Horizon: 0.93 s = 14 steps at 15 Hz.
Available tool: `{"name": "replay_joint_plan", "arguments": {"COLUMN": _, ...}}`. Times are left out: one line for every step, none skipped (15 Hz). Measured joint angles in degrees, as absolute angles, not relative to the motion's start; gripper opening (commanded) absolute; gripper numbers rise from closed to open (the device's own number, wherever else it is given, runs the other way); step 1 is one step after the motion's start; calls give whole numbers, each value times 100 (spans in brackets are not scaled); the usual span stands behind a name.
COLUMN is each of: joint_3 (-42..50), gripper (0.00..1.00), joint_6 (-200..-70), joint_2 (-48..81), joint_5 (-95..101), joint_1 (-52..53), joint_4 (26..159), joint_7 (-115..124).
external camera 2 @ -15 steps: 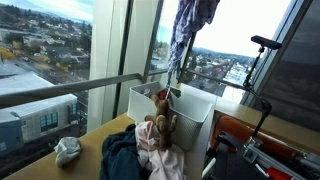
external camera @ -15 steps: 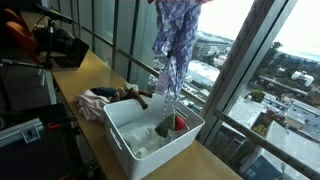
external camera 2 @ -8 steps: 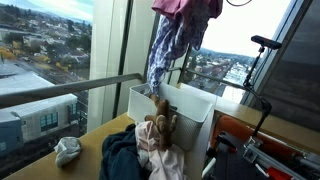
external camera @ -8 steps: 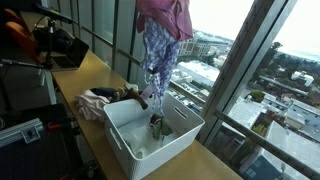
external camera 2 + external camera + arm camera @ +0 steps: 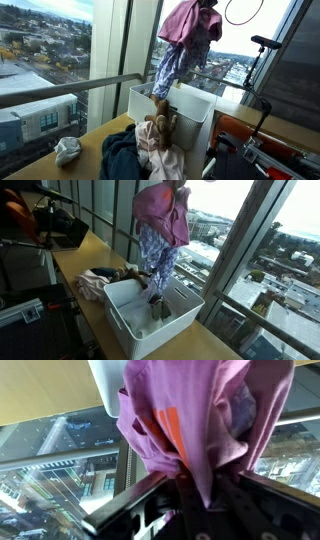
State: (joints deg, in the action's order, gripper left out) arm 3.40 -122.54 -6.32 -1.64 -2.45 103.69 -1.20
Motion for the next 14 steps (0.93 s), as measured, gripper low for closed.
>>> {"name": "replay_joint_plan", "arguments": {"joint_3": 365, "gripper": 3, "joint_6": -12294, "joint_2": -650, "joint_5": -164, "joint_1": -292, "joint_4": 10465, "joint_7": -123}}
{"name": "replay_joint_plan", "arguments": {"joint_3": 394, "gripper": 3, "joint_6": -12345, "joint_2": -666, "joint_5": -164, "joint_1": -328, "joint_4": 10568, "joint_7": -127}}
{"name": "replay_joint_plan", "arguments": {"joint_3": 415, "gripper": 3, "joint_6": -12403, "joint_2": -681, "joint_5": -164, "joint_1": -360, "joint_4": 10684, "joint_7": -129}}
{"name": "replay_joint_plan", "arguments": {"joint_3": 426, "gripper": 3, "joint_6": -12485, "joint_2": -691, "joint_5": -164, "joint_1": -387, "joint_4": 10814, "joint_7": -130}}
{"name": "replay_joint_plan", "arguments": {"joint_3": 427, "gripper": 3, "joint_6": -12566, "joint_2": -696, "joint_5": -164, "joint_1": -405, "joint_4": 10950, "joint_7": -129}}
{"name": "replay_joint_plan", "arguments": {"joint_3": 427, "gripper": 3, "joint_6": -12651, "joint_2": -696, "joint_5": -164, "joint_1": -408, "joint_4": 11086, "joint_7": -129}}
{"name": "replay_joint_plan", "arguments": {"joint_3": 424, "gripper": 38, "joint_6": -12754, "joint_2": -696, "joint_5": -164, "joint_1": -405, "joint_4": 11231, "joint_7": -129}}
{"name": "replay_joint_plan", "arguments": {"joint_3": 416, "gripper": 40, "joint_6": -12850, "joint_2": -695, "joint_5": -163, "joint_1": -402, "joint_4": 11372, "joint_7": -129}}
{"name": "replay_joint_plan", "arguments": {"joint_3": 402, "gripper": 46, "joint_6": -12957, "joint_2": -695, "joint_5": -162, "joint_1": -397, "joint_4": 11521, "joint_7": -128}}
{"name": "replay_joint_plan", "arguments": {"joint_3": 390, "gripper": 52, "joint_6": -13042, "joint_2": -694, "joint_5": -161, "joint_1": -387, "joint_4": 11658, "joint_7": -128}}
{"name": "replay_joint_plan", "arguments": {"joint_3": 380, "gripper": 60, "joint_6": -13108, "joint_2": -694, "joint_5": -158, "joint_1": -376, "joint_4": 11781, "joint_7": -128}}
{"name": "replay_joint_plan", "arguments": {"joint_3": 373, "gripper": 66, "joint_6": -13182, "joint_2": -696, "joint_5": -156, "joint_1": -371, "joint_4": 11890, "joint_7": -128}}
{"name": "replay_joint_plan", "arguments": {"joint_3": 373, "gripper": 75, "joint_6": -13231, "joint_2": -698, "joint_5": -153, "joint_1": -371, "joint_4": 11974, "joint_7": -128}}
{"name": "replay_joint_plan", "arguments": {"joint_3": 374, "gripper": 81, "joint_6": -13274, "joint_2": -703, "joint_5": -153, "joint_1": -377, "joint_4": 12038, "joint_7": -127}}
